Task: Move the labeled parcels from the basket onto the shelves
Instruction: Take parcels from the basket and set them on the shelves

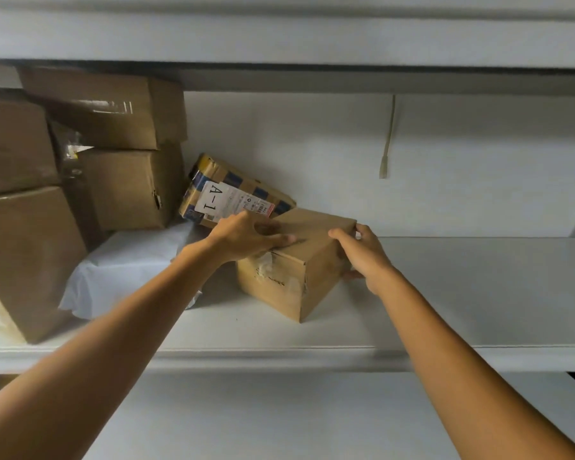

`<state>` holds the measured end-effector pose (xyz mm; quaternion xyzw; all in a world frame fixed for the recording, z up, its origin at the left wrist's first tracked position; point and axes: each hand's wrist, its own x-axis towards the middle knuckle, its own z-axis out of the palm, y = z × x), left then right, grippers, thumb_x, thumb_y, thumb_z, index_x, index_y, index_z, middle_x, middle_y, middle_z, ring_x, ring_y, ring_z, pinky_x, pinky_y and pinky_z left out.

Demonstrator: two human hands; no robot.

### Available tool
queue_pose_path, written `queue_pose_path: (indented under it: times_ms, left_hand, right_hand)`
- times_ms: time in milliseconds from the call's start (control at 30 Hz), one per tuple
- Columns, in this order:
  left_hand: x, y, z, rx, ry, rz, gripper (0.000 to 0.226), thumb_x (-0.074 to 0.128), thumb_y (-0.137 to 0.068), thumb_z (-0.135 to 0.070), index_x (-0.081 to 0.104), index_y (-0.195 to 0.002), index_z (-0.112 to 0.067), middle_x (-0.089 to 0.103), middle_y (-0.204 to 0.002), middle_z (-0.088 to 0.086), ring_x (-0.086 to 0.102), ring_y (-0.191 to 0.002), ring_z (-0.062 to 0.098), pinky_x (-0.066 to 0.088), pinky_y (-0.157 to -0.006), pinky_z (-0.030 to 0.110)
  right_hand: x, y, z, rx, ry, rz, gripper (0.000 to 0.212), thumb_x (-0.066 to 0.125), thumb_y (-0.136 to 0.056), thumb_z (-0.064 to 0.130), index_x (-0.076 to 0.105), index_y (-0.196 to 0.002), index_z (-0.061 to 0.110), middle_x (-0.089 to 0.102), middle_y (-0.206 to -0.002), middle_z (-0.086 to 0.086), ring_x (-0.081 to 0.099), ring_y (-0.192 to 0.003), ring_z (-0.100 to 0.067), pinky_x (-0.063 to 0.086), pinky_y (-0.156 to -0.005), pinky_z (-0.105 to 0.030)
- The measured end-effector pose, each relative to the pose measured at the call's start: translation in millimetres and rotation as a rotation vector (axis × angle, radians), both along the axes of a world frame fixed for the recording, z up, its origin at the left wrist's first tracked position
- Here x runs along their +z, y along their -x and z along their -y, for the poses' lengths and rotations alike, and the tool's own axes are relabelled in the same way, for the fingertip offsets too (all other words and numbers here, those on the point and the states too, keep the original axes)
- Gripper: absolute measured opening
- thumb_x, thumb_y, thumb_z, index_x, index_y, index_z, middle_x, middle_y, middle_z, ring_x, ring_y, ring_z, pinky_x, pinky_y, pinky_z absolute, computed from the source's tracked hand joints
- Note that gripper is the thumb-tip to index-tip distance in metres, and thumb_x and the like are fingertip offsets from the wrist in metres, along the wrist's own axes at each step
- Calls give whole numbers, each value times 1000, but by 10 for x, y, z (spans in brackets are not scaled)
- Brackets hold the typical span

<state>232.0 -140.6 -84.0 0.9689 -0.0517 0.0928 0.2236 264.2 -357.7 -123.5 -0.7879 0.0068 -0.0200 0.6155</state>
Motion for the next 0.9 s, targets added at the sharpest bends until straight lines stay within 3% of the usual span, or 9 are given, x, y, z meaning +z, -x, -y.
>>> queue_pose_path:
  times_ms: [100,167,267,367,500,600,733,833,900]
  left_hand:
    - [-15,35,-66,-84,65,23,42,62,-79,-63,63,-117,-43,64,-120,-3,59,-110,20,48,-94,34]
    - [-51,56,-90,-177,215,10,41,67,-76,-60,61,-113,-44,66,-112,-7,63,-101,10,51,-93,32]
    - [-97,53,-52,-258,432,-45,30,70,-86,-28,54,-112,-31,61,-89,-15,64,-83,-1,49,-67,7]
    - [-120,16,-39,-258,464,-106,25,66,-89,-30,61,-113,-24,63,-84,-14,63,-83,5,45,-60,10]
    - [-258,40,-74,-235,587,-58,35,70,-85,-31,65,-115,-14,70,-95,-4,67,-91,16,55,-79,28]
    - [-257,105,-17,-281,645,73,56,80,-74,-36,59,-121,-12,66,-111,-3,64,-103,17,52,-94,37]
    - [-294,170,235,-323,719,118,87,90,-57,-37,39,-125,-19,52,-122,-1,54,-115,18,54,-88,33]
    - [-474,168,444,-343,882,-38,115,92,-52,-35,24,-143,-21,52,-130,5,54,-119,22,54,-90,38]
    - [-537,166,579,-360,914,-79,111,88,-54,-34,27,-146,-20,59,-125,4,60,-113,21,57,-83,33]
  right_hand:
    - [-3,51,5,-17,-64,-2,60,63,-74,48,51,-127,24,60,-119,-3,61,-104,-22,55,-86,-52]
    - [-3,91,22,-12,-68,-42,46,60,-86,43,52,-125,21,61,-108,-2,63,-100,-23,57,-84,-52]
    - [35,212,28,14,-103,-156,43,63,-87,48,58,-116,16,65,-99,-7,67,-95,-30,60,-69,-47]
    - [36,340,-18,76,-129,-225,46,70,-81,50,62,-110,15,67,-97,-13,67,-90,-32,59,-60,-42]
    - [3,470,-64,73,-130,-203,49,72,-78,49,61,-113,16,67,-96,-11,67,-83,-30,58,-61,-39]
    - [48,538,-2,74,-129,-63,46,70,-82,42,57,-122,23,67,-110,-6,67,-92,-23,59,-65,-37]
    - [80,655,199,38,-116,202,49,61,-91,19,42,-133,37,60,-124,6,61,-102,-10,55,-68,-25]
    - [8,737,388,7,-70,271,65,61,-91,20,31,-145,41,52,-135,8,57,-114,-14,55,-85,-36]
    - [-56,795,522,-26,-102,286,67,62,-90,19,32,-144,43,52,-137,7,57,-117,-16,54,-92,-43]
